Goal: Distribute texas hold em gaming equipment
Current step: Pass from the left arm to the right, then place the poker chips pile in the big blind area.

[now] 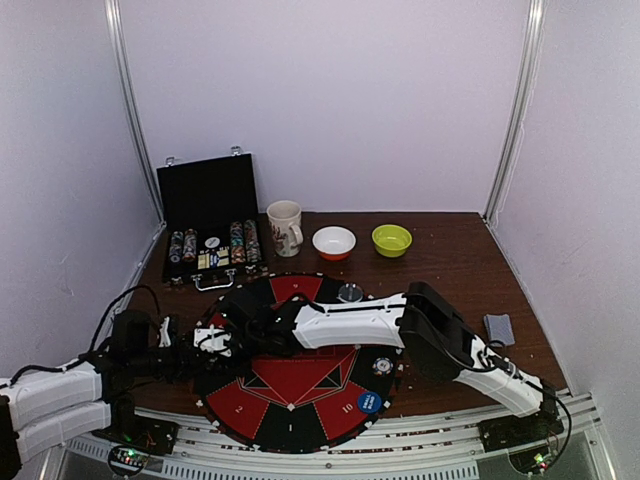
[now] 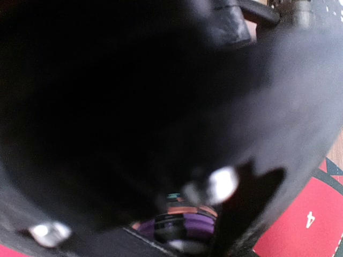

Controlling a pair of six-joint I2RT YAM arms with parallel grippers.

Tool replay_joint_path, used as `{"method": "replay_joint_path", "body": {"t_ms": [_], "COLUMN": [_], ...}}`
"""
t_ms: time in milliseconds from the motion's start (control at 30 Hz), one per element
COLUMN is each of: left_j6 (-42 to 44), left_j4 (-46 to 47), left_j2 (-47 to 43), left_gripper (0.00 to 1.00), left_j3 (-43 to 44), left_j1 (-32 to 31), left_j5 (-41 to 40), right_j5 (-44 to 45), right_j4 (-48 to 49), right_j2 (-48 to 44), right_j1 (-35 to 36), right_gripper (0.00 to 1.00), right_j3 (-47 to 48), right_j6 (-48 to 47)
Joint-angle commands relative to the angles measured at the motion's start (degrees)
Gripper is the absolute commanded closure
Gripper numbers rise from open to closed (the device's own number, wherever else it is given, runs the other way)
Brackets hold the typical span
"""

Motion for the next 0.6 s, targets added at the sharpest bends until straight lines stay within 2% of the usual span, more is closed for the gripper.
{"method": "replay_joint_path", "body": {"t_ms": [0,100,233,433,500,567], "left_j6": [-1.60,-1.68,-0.31,2.07,2.68,3.34], "left_j4": [0.40,0.15,-2.60,-16.32,-21.58,-24.49], "left_j2": [-3.60,-4.27,-4.30,-4.40,-6.84,-9.97], "left_gripper": [0.42,0.35,0.34,0.32,0.31,0.26], "left_j3": [-2.41,-2.34,-0.40,6.26,8.67,11.85], "left_j1": [0.48,0.50,0.48,2.87,4.29,4.99], "left_j5": [-3.74,-2.85,-2.68,-7.86,-11.63,-14.63], "right_j5": [0.16,0.46,1.20,1.72,1.12,0.47], "right_j4": [-6.50,-8.32,-9.69,-13.44,-14.06,-13.86], "right_j2": [-1.81,-1.33,-1.27,1.30,1.99,2.64], "right_j1": [1.57,1.54,1.50,1.54,1.51,1.54], "right_gripper": [1.00,1.00,1.00,1.00,1.00,1.00], "right_j3": [-0.80,0.26,0.55,4.22,5.15,5.17], "right_j6": [-2.51,-2.34,-2.77,-2.19,-1.25,-0.27]}}
